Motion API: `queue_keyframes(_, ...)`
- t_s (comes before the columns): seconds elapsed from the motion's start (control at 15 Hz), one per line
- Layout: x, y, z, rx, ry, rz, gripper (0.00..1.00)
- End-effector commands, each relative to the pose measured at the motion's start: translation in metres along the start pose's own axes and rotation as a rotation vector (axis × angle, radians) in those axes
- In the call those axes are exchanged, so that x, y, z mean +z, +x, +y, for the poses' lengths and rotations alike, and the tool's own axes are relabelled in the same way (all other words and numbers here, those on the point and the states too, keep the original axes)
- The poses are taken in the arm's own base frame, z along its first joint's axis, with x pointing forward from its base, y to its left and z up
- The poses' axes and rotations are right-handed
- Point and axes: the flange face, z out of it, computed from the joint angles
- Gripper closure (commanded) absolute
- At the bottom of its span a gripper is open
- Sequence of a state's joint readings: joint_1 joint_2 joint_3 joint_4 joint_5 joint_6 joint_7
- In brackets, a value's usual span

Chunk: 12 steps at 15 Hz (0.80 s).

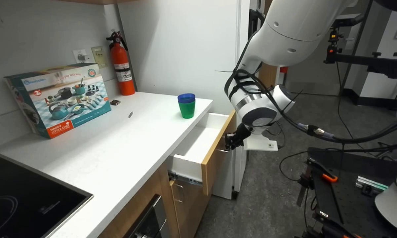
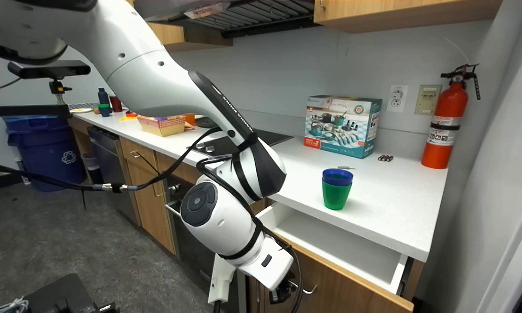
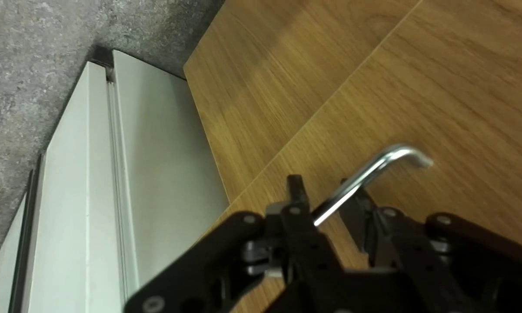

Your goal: Open the drawer

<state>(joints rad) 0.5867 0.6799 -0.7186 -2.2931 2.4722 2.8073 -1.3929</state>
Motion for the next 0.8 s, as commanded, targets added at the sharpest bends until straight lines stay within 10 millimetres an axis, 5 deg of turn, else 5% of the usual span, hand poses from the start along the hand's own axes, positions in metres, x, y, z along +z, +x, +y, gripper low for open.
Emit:
queue_keyframes(0.0, -0.015, -0.033, -0.019, -0.128, 0.043, -0.072, 0.93)
queue_keyframes(0.73, -0.039, -0.040, 0.014, -0.140, 0.017, -0.106, 0.93)
